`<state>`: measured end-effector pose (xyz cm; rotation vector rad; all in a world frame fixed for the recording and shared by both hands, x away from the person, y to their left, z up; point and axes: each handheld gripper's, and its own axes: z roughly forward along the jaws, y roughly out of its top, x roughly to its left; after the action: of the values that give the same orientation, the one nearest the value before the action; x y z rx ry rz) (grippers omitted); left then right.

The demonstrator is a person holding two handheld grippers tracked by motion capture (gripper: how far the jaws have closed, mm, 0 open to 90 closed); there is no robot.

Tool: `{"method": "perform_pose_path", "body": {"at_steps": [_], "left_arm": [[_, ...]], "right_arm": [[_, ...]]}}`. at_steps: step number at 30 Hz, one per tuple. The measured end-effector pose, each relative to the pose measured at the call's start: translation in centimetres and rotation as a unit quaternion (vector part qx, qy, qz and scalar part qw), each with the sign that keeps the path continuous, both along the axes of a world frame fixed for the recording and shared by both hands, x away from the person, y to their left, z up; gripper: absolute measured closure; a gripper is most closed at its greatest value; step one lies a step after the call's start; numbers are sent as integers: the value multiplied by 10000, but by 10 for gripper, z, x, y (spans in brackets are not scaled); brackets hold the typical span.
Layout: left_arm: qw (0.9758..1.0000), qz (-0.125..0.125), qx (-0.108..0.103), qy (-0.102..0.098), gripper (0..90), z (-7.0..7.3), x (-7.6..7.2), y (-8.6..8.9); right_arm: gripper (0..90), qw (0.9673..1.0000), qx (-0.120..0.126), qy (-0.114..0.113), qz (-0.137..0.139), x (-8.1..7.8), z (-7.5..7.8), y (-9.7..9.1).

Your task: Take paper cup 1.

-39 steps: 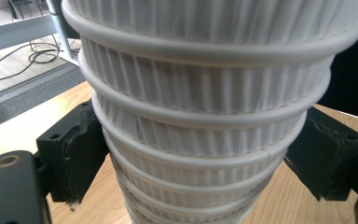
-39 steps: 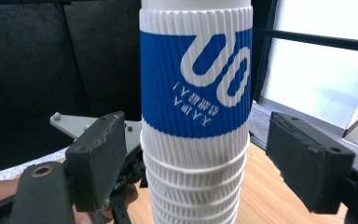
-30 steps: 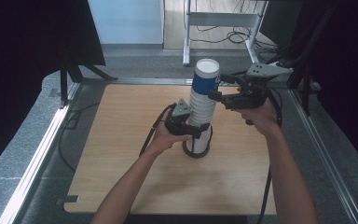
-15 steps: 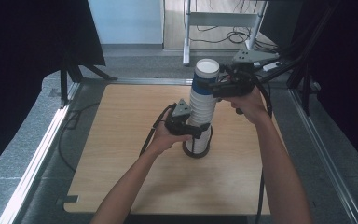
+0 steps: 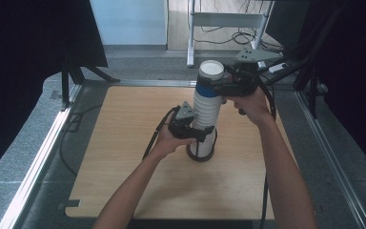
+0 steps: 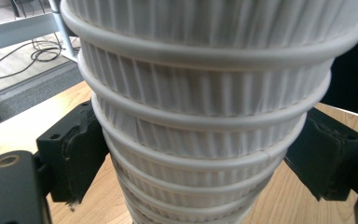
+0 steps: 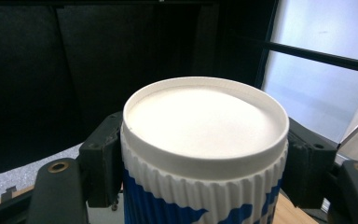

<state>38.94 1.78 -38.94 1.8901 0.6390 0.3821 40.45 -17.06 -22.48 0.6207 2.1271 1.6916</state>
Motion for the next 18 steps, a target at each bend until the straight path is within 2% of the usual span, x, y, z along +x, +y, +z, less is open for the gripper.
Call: {"method": "perform_pose_path", "body": {"at_steps": [3, 7, 11, 14, 18], "left_arm": [[10000, -9, -14, 20, 127, 0, 0, 0], [10000, -15, 1, 28, 127, 0, 0, 0], [10000, -26, 42, 34, 127, 1, 0, 0], [10000, -21, 45, 39, 127, 1, 0, 0], [10000, -16, 72, 42, 127, 1, 0, 0]], "right_arm": [[279, 10000, -2, -5, 13, 0, 1, 0], [281, 9998, 205, -58, -20, -2, 6, -3], [282, 9994, 266, -193, -54, -6, 15, -5], [282, 9986, 432, -282, -81, -11, 24, -9], [283, 9982, 407, -421, -138, -16, 35, -11]]}}
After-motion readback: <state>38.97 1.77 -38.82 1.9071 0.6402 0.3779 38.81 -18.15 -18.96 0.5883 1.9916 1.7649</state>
